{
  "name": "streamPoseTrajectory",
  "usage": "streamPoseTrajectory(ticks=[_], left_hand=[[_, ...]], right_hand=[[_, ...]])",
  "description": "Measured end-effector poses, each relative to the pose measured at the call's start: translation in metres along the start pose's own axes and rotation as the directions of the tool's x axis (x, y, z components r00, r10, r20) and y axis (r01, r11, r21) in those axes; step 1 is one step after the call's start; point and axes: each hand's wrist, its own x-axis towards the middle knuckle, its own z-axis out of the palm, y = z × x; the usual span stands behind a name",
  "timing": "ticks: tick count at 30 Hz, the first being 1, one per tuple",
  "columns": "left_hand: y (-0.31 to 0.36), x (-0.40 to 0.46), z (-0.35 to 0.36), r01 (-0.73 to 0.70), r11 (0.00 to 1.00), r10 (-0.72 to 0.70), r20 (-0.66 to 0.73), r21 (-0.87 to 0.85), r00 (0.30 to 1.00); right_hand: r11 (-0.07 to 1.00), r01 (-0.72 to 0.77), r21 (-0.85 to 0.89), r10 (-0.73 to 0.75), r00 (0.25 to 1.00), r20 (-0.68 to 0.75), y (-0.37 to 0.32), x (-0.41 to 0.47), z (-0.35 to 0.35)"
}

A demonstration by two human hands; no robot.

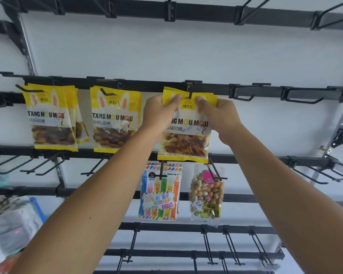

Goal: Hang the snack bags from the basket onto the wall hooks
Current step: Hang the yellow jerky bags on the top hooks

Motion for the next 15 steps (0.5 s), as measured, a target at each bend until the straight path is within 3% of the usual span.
streamPoseTrajectory(ticks=[6,15], left_hand=[[-0.011,0.016,0.003,-0.023,0.995,0.026,-0.028,0.093,0.999],[-0.024,0.019,0.004,-0.061,0.975,0.083,-0.093,0.213,0.992]], right_hand=[[0.964,0.047,-0.263,-0.093,0.982,-0.166,0.010,0.014,0.006],[0.944,0.137,-0.300,-0.211,0.949,-0.233,0.019,0.021,0.008]])
